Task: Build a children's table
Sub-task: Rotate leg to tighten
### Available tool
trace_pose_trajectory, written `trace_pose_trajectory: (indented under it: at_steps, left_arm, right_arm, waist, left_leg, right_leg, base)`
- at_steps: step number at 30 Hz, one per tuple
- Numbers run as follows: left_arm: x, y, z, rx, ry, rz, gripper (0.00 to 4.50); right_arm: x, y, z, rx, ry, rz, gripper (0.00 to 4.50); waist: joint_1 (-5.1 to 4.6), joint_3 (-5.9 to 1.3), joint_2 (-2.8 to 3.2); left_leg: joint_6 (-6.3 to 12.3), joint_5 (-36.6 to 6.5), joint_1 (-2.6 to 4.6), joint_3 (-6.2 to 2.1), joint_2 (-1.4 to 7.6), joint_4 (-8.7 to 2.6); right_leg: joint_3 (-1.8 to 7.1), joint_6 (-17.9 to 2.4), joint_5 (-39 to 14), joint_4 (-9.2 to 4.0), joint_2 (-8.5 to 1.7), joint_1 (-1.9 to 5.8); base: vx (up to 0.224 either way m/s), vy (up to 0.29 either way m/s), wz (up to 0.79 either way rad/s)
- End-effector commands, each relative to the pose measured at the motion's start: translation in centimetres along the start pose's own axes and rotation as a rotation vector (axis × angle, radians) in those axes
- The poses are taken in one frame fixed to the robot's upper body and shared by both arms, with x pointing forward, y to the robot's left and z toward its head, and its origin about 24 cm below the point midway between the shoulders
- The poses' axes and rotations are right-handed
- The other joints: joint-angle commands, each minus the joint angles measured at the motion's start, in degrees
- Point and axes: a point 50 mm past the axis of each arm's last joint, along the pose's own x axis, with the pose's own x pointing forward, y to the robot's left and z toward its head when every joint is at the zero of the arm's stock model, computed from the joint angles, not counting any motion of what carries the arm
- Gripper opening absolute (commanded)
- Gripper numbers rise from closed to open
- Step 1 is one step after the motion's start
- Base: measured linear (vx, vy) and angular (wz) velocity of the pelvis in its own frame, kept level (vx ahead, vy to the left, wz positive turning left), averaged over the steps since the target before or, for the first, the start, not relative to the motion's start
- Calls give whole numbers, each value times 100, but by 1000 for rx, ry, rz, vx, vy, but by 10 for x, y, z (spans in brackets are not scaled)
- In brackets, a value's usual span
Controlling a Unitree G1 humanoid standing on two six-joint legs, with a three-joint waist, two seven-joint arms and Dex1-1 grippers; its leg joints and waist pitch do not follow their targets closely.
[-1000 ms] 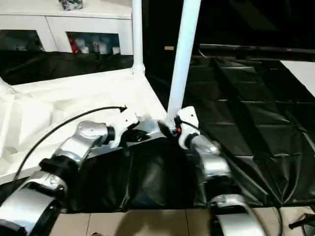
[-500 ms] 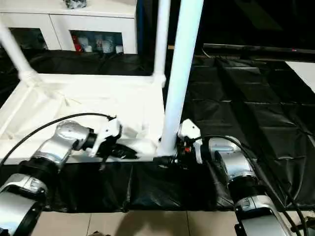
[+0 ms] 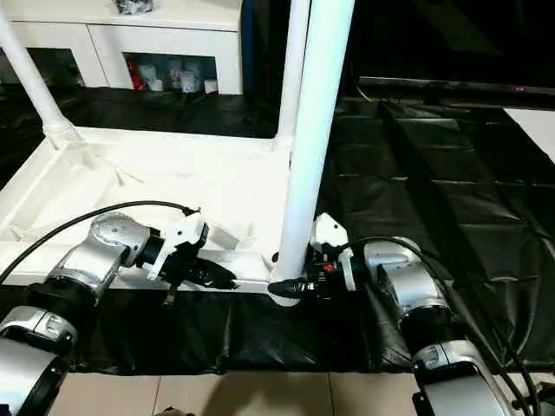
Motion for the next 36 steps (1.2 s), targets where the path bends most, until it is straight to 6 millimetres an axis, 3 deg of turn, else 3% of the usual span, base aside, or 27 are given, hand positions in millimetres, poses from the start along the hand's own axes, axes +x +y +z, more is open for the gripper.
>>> trace_pose_trajectory:
  at_steps: [1, 3, 5, 6, 7, 8, 15, 16, 23, 25, 33, 34, 36]
  left_arm:
    - [12, 8, 8, -4, -36, 103, 0]
    - [18, 15, 10, -29, -32, 209, 0]
    - [24, 19, 12, -49, -35, 267, 0]
    - [42, 22, 20, -90, -57, 346, 0]
    - [50, 23, 24, -105, -67, 379, 0]
    - [56, 23, 27, -111, -72, 390, 0]
    - [88, 16, 42, -100, -90, 378, 0]
    - [89, 15, 42, -87, -87, 368, 0]
    - [66, 18, 33, -37, -83, 354, 0]
    - [57, 17, 29, -12, -83, 327, 0]
    - [29, 12, 17, 27, -78, 212, 0]
    - [18, 10, 14, 20, -79, 146, 0]
    - [13, 9, 13, 20, -74, 120, 0]
  right_arm:
    - [15, -1, -3, 28, -19, -119, 267]
    - [22, -6, -6, 55, -33, -262, 267]
    - [28, -9, -7, 88, -49, -340, 266]
    - [43, -13, -7, 154, -76, -490, 266]
    - [50, -13, -6, 184, -88, -531, 266]
    - [56, -13, -6, 197, -93, -554, 266]
    - [87, -12, 8, 208, -130, -635, 266]
    - [88, -11, 12, 171, -133, -623, 322]
    - [62, -17, 12, 173, -180, -569, 384]
    - [52, -15, 9, 134, -150, -507, 402]
    - [24, -9, 1, 45, -63, -291, 402]
    - [13, -4, -1, 36, -29, -158, 402]
    - [9, -3, -2, 34, -9, -109, 368]
  waist:
    - [0, -298, -42]
    - [-58, -271, -50]
    - [-76, -260, -38]
    - [-97, -257, -37]
    - [-130, -245, -32]
    - [-138, -251, -51]
    - [-191, -268, -28]
    - [-177, -279, -24]
    - [-177, -281, -24]
    - [-165, -293, -30]
    - [-128, -307, -29]
    - [-117, -305, -17]
    - [-93, -308, -13]
  left_leg:
    - [429, -1050, 75, -34, 174, -326]
    - [154, -1475, 121, -59, 147, -366]
    - [84, -1595, 128, -63, 150, -379]
    - [3, -1673, 130, -87, 155, -403]
    - [-62, -1724, 123, -93, 157, -419]
    - [-66, -1744, 120, -98, 144, -417]
    - [72, -1675, 92, -92, 122, -398]
    - [129, -1602, 86, -85, 116, -387]
    - [226, -1582, 67, -85, 117, -389]
    - [303, -1418, 48, -82, 120, -371]
    - [480, -1072, 43, -47, 143, -332]
    - [498, -1055, 46, -39, 155, -329]
    - [602, -1030, 33, -34, 157, -313]
  right_leg:
    - [177, -1567, -501, -376, -254, 212]
    - [184, -1348, -1386, -477, -278, 179]
    - [198, -1254, -1678, -510, -281, 155]
    - [198, -1128, -1903, -537, -281, 139]
    - [200, -1083, -1951, -536, -268, 126]
    - [193, -1048, -1994, -547, -264, 132]
    - [202, -1022, -1772, -567, -261, 134]
    - [203, -1016, -1641, -560, -258, 147]
    - [195, -1054, -1454, -549, -251, 170]
    - [194, -1116, -1161, -519, -251, 192]
    - [168, -1419, -547, -430, -232, 230]
    - [174, -1471, -453, -415, -238, 222]
    - [168, -1561, -276, -386, -233, 232]
  base:
    - [0, 0, 0]
    - [0, 0, 0]
    - [0, 0, 0]
    - [0, 0, 0]
    - [0, 0, 0]
    - [0, 0, 0]
    - [0, 0, 0]
    - [0, 0, 0]
    - [0, 0, 0]
    - [0, 0, 0]
    - [0, 0, 0]
    - [0, 0, 0]
    - [0, 0, 0]
